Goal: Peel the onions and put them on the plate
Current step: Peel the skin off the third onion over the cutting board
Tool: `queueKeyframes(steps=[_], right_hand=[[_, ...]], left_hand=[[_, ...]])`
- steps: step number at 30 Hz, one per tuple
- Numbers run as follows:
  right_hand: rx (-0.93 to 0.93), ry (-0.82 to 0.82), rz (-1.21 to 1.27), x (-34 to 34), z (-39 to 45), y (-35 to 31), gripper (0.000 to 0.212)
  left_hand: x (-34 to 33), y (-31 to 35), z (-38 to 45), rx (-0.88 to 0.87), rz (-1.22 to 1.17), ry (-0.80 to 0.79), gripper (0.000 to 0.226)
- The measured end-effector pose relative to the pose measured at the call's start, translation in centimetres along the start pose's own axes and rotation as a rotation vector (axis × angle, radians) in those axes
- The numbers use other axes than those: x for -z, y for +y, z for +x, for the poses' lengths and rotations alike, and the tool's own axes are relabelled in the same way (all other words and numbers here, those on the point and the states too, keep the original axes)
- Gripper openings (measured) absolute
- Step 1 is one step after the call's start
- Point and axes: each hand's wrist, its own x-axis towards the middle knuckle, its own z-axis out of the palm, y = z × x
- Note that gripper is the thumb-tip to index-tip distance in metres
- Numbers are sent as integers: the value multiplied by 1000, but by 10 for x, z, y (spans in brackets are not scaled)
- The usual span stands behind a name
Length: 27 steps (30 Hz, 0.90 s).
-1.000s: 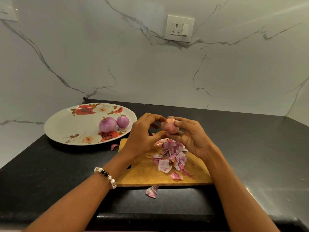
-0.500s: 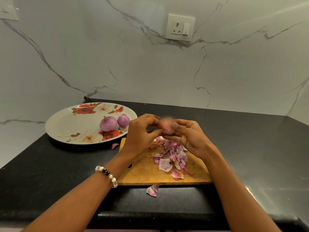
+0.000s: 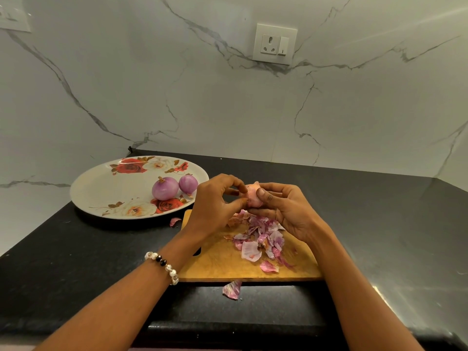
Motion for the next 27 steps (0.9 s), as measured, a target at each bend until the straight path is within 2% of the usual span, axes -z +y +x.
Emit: queueKeyframes(steps=[8, 15, 17, 23, 27], right_hand=[[12, 19, -15, 0, -1, -1, 46], [-4, 73, 117, 1, -1, -4, 23], [-19, 103, 120, 1, 0, -5, 23], [-47, 161, 161, -2, -2, -7, 21], [-69, 188, 200, -1, -2, -8, 24]], left_hand=[[-1, -4, 0, -27, 58, -45, 15], [3, -2, 3, -25, 1, -69, 13], [3, -1, 3, -22, -5, -64, 12], [3, 0, 2, 115, -8, -18, 14], [4, 0, 3, 117, -26, 8, 18]])
